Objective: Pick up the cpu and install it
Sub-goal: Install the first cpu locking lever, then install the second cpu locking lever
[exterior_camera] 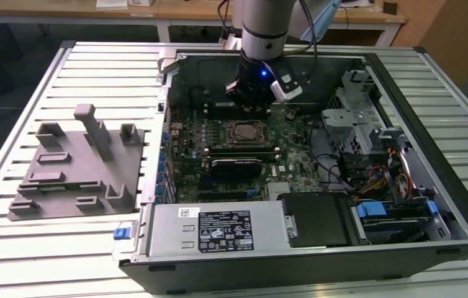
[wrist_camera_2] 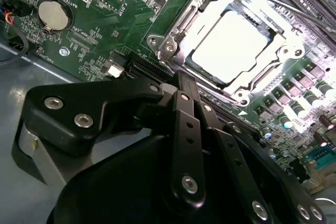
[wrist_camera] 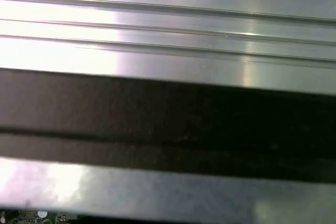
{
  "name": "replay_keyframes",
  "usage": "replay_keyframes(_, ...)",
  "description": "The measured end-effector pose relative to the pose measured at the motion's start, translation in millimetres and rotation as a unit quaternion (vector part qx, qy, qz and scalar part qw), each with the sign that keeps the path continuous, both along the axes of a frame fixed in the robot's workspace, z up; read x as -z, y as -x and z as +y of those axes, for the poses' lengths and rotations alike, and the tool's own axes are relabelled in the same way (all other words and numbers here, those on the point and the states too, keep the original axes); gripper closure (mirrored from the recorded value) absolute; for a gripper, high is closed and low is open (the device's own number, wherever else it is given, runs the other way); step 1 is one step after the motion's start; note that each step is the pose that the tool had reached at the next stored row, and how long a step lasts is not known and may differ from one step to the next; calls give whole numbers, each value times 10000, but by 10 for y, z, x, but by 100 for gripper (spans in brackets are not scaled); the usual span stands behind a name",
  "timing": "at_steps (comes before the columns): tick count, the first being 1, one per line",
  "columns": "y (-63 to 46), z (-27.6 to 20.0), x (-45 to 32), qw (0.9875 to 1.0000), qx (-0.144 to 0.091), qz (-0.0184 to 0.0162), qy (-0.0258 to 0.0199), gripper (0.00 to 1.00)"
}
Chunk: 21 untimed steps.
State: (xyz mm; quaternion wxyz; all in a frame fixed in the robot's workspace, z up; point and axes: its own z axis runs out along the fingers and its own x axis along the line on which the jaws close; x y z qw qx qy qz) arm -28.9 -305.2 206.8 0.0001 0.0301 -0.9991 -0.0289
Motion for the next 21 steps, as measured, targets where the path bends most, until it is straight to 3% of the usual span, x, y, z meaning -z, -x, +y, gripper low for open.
replay_keyframes(13, 0, -55, 0, 10000, 0, 0, 0, 89)
replay_keyframes(21, 0, -122, 0, 10000, 0, 0, 0, 89)
